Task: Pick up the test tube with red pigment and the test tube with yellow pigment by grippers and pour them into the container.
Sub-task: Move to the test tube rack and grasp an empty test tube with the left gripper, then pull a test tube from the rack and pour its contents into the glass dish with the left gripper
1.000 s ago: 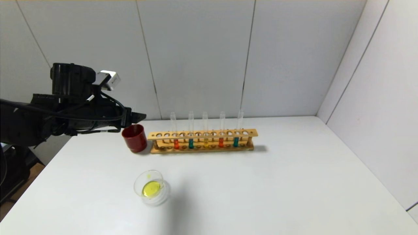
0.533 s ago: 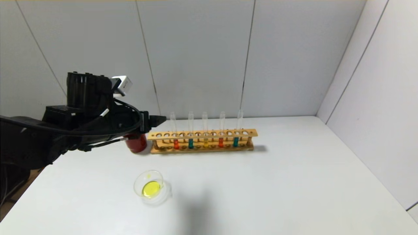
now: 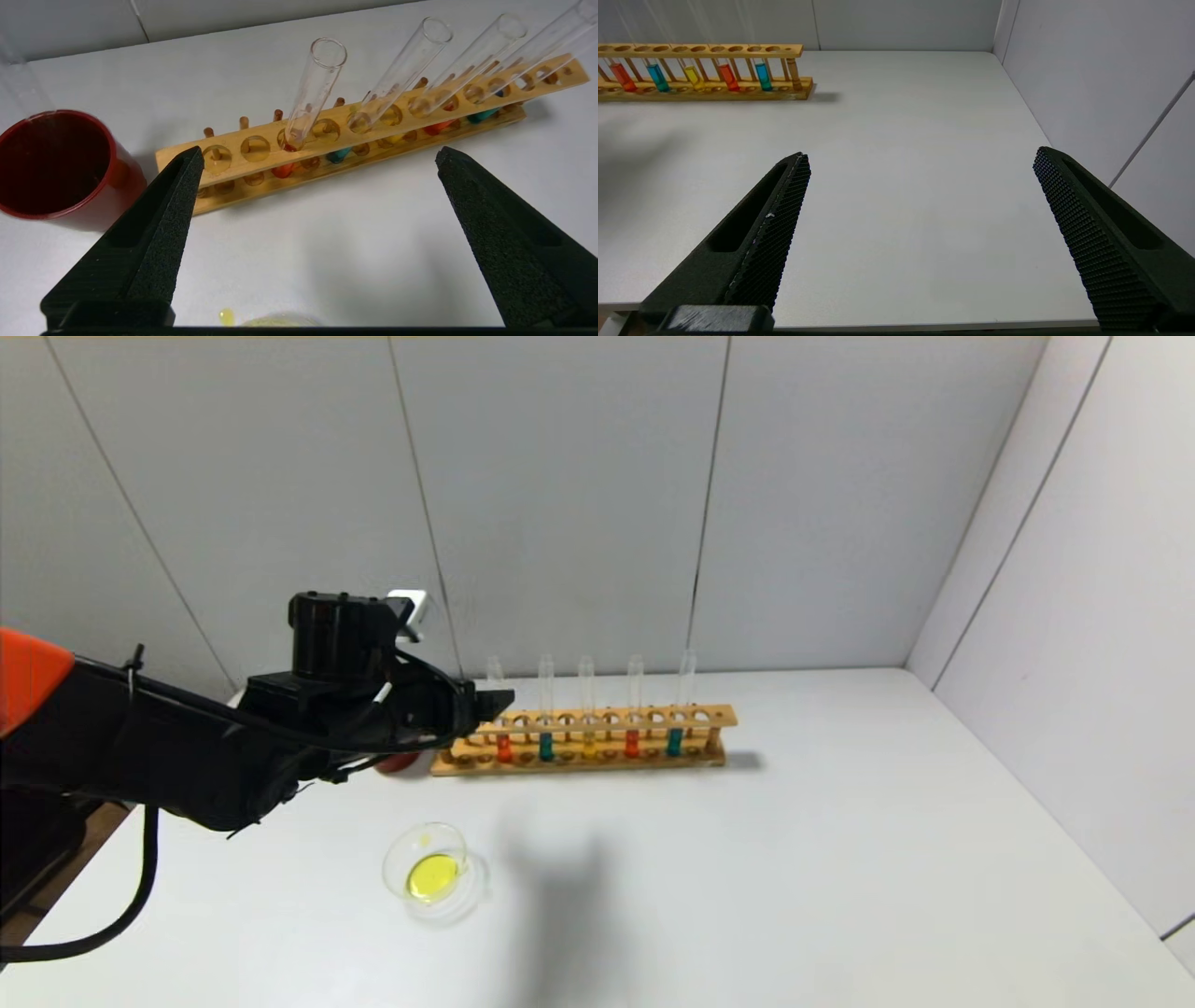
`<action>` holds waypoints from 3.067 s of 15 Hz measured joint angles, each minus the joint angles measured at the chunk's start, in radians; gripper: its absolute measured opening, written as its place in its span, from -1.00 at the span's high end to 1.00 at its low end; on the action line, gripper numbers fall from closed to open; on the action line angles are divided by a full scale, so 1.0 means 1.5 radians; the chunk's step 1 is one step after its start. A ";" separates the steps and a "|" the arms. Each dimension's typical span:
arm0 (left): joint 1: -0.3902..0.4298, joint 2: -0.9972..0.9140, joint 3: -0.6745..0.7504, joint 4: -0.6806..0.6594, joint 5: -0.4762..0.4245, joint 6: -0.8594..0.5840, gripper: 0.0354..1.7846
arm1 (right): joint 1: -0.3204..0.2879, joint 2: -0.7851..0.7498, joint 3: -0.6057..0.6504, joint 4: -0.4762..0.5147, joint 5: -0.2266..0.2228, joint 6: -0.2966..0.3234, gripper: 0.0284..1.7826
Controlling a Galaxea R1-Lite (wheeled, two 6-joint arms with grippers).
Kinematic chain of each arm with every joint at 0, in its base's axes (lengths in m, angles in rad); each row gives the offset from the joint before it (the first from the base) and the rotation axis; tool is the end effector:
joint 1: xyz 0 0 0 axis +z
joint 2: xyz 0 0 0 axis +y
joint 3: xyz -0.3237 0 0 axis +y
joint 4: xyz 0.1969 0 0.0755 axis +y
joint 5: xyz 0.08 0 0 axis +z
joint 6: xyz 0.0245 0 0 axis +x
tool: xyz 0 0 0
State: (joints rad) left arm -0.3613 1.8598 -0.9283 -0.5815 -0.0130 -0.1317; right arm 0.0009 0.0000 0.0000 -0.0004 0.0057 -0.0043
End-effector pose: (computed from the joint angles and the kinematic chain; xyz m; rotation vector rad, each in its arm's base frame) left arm 0.3446 -0.1306 0.1615 -0.0679 0.3703 -0.3468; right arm -0.0223 0.0001 0.0755 -0.0043 -0.0004 0.0066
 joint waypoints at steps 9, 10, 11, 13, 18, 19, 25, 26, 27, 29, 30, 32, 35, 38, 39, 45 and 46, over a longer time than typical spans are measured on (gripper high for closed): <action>0.012 0.138 -0.107 -0.013 0.021 0.006 -0.96 | 0.000 0.000 0.000 0.000 0.000 0.000 -0.96; 0.014 0.151 -0.118 -0.013 0.025 0.006 -0.96 | 0.000 0.000 0.000 0.000 0.000 0.000 -0.96; 0.017 0.163 -0.129 -0.013 0.026 0.007 -0.96 | 0.000 0.000 0.000 0.000 0.000 0.000 -0.96; 0.022 0.182 -0.148 -0.011 0.027 0.013 -0.96 | 0.000 0.000 0.000 0.000 0.000 0.000 -0.96; 0.023 0.206 -0.172 -0.009 0.027 0.020 -0.58 | 0.000 0.000 0.000 0.000 0.000 0.000 -0.96; 0.022 0.209 -0.172 -0.011 0.027 0.028 -0.42 | 0.000 0.000 0.000 0.000 0.000 0.000 -0.96; 0.014 0.215 -0.172 -0.013 0.026 0.037 0.66 | 0.000 0.000 0.000 0.000 0.000 0.000 -0.96; 0.013 0.215 -0.172 -0.013 0.026 0.039 0.68 | 0.001 0.000 0.000 0.000 0.000 0.000 -0.96; 0.012 0.214 -0.172 -0.013 0.026 0.044 0.68 | 0.000 0.000 0.000 0.000 0.000 0.000 -0.96; 0.011 0.209 -0.172 -0.012 0.026 0.058 0.68 | 0.000 0.000 0.000 0.000 0.000 0.000 -0.96; 0.011 0.202 -0.172 -0.011 0.027 0.063 0.68 | 0.000 0.000 0.000 0.000 0.000 0.000 -0.96; 0.011 0.179 -0.172 -0.005 0.027 0.074 0.68 | 0.000 0.000 0.000 0.000 0.000 0.000 -0.96; 0.011 0.127 -0.173 0.011 0.027 0.099 0.68 | 0.000 0.000 0.000 0.000 0.000 0.000 -0.96; 0.012 0.063 -0.173 0.038 0.034 0.130 0.68 | 0.000 0.000 0.000 0.000 0.000 0.000 -0.96; 0.011 0.039 -0.173 0.050 0.041 0.143 0.68 | 0.000 0.000 0.000 0.000 0.000 0.000 -0.96; 0.015 -0.105 -0.087 0.098 0.052 0.176 0.68 | 0.000 0.000 0.000 0.000 0.000 0.000 -0.96; 0.016 -0.121 -0.061 0.094 0.053 0.178 0.68 | 0.001 0.000 0.000 0.000 0.000 0.000 -0.96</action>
State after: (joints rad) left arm -0.3366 1.6779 -1.0202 -0.4411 0.0662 0.1347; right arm 0.0017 0.0000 0.0000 -0.0004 0.0057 -0.0043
